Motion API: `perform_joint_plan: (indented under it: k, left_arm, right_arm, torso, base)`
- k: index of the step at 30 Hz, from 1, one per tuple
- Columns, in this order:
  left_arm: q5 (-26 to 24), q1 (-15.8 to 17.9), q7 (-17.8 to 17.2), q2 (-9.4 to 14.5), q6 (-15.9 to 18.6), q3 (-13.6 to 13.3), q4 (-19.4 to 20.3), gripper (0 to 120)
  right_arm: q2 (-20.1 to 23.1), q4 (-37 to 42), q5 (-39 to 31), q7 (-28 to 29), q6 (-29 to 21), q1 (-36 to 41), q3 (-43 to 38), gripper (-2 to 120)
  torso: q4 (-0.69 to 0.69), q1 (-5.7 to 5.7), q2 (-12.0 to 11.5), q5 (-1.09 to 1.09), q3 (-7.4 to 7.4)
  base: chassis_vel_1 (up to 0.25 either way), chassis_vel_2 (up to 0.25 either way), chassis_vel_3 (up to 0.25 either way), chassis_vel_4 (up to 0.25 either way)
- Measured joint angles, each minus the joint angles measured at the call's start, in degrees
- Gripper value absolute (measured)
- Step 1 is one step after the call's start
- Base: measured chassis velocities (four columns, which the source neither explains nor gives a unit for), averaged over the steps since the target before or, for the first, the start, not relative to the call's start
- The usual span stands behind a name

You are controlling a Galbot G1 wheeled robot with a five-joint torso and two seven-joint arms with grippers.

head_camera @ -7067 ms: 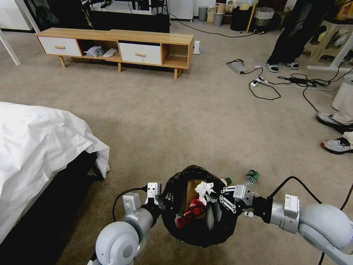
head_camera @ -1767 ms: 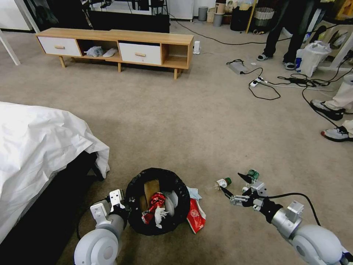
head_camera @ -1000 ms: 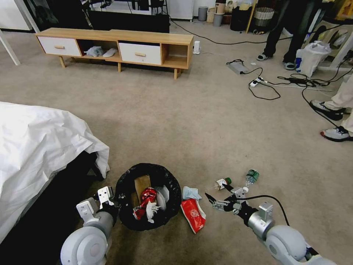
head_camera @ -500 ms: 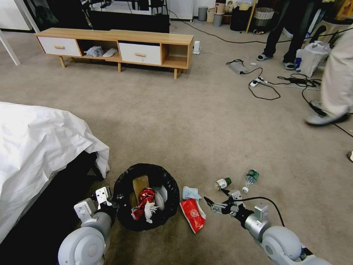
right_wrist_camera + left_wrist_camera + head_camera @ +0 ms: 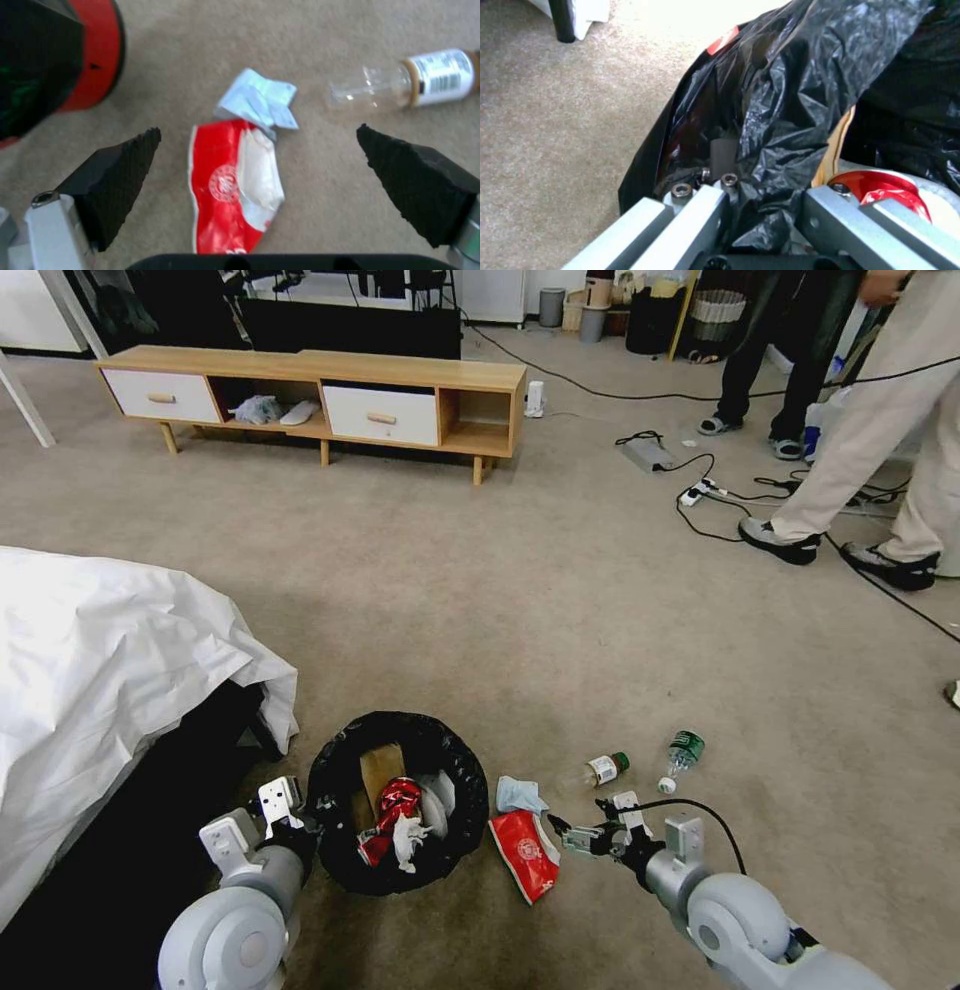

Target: Pick up the trash bin and place the garbage on the floor into it.

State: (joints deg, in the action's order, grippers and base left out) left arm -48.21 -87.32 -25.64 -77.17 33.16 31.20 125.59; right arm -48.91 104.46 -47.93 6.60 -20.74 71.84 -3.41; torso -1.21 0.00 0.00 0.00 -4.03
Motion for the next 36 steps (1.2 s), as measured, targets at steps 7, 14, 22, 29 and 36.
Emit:
perform_joint_plan:
  k: [7,14,22,29,36]
  left_arm:
    - [0.0,0.7,0.1,-0.6,0.0,0.0,0.0,0]
    - [-0.1,1.0,0.3,-0.9,0.0,0.1,0.0,0]
    - [-0.2,1.2,0.4,-1.5,0.0,0.2,-0.1,0]
    - [-0.5,1.2,0.5,-1.6,0.0,0.7,0.0,0]
    - [-1.1,1.5,0.5,-1.7,0.0,1.4,0.0,0]
  right_arm:
    - [1.0,0.3,-5.9,7.4,-5.0,-2.7,3.4,100]
    - [0.4,0.2,-12.5,14.2,-8.2,-6.6,6.9,100]
    - [-2.3,-1.9,-20.3,20.5,-11.6,-13.6,13.3,100]
    - [-4.1,-3.6,-24.0,23.1,-13.0,-16.1,16.0,100]
    - [-5.1,-5.3,-26.6,24.8,-14.4,-18.3,18.4,100]
  torso:
    - [-0.01,0.0,0.0,0.0,0.0]
    - [-0.01,0.0,0.0,0.0,0.0]
    - [0.0,0.0,0.0,-0.01,-0.01]
    - [0.0,0.0,0.0,0.0,-0.01]
    - [0.0,0.0,0.0,0.0,-0.01]
  base:
    - [0.0,0.0,0.0,0.0]
    - [0.0,0.0,0.0,0.0]
    - [0.0,0.0,0.0,0.0]
    - [0.0,0.0,0.0,0.0]
    - [0.0,0.0,0.0,0.0]
